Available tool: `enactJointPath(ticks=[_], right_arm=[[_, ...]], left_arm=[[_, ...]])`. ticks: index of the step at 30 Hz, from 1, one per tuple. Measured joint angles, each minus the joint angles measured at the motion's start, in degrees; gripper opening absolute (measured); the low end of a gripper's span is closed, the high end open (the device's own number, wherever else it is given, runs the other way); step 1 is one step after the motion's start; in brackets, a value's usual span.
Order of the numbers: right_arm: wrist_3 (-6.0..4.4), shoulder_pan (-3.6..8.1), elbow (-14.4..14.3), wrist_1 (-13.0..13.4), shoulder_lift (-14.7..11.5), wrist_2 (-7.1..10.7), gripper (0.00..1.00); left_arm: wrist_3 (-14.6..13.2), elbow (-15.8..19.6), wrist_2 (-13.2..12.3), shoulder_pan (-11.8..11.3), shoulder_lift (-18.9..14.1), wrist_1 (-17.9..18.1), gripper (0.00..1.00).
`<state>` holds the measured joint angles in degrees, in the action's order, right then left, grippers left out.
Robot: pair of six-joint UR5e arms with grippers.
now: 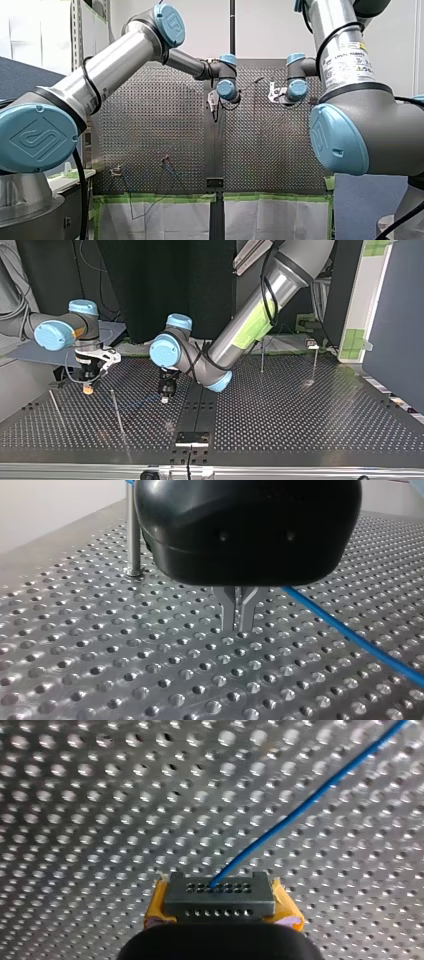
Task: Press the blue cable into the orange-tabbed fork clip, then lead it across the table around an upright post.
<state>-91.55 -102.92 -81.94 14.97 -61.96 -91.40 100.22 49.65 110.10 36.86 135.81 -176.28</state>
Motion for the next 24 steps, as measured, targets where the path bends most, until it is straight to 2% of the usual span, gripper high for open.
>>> enactJointPath(ticks=[1,2,3,4,6,11,20,24], right_arm=[[-0.02,0.04,-0.49,0.41,0.16,-0.04,0.00],[-0.05,0.01,-0.90,0.95,0.17,-0.04,0.00],[-0.08,-0.13,-1.56,1.55,0.17,-0.11,0.00],[-0.10,-0.16,-2.00,2.10,0.15,-0.22,0.00],[-0.08,-0.28,-2.82,3.16,0.19,-0.33,0.00],[0.13,-0.42,-3.72,4.06,1.12,-0.44,0.00],[0.26,-0.64,-4.35,4.34,3.01,-1.32,0.00],[0.27,-0.57,-5.31,5.41,4.61,-1.60,0.00]], left_arm=[[-0.28,0.03,-0.01,-0.04,0.15,0.35,0.31],[-0.53,0.04,0.00,-0.03,0.18,0.55,0.47],[-0.81,0.03,0.02,0.02,0.19,0.69,0.78],[-1.24,0.03,0.10,0.06,0.19,0.81,0.78],[-1.95,0.00,0.32,0.11,0.16,0.86,1.00],[-3.65,-0.03,1.31,0.13,0.11,0.20,1.00],[-5.56,-0.07,0.62,0.31,0.10,-1.08,1.00],[-5.74,-0.06,0.58,0.39,0.10,-1.48,1.00]])
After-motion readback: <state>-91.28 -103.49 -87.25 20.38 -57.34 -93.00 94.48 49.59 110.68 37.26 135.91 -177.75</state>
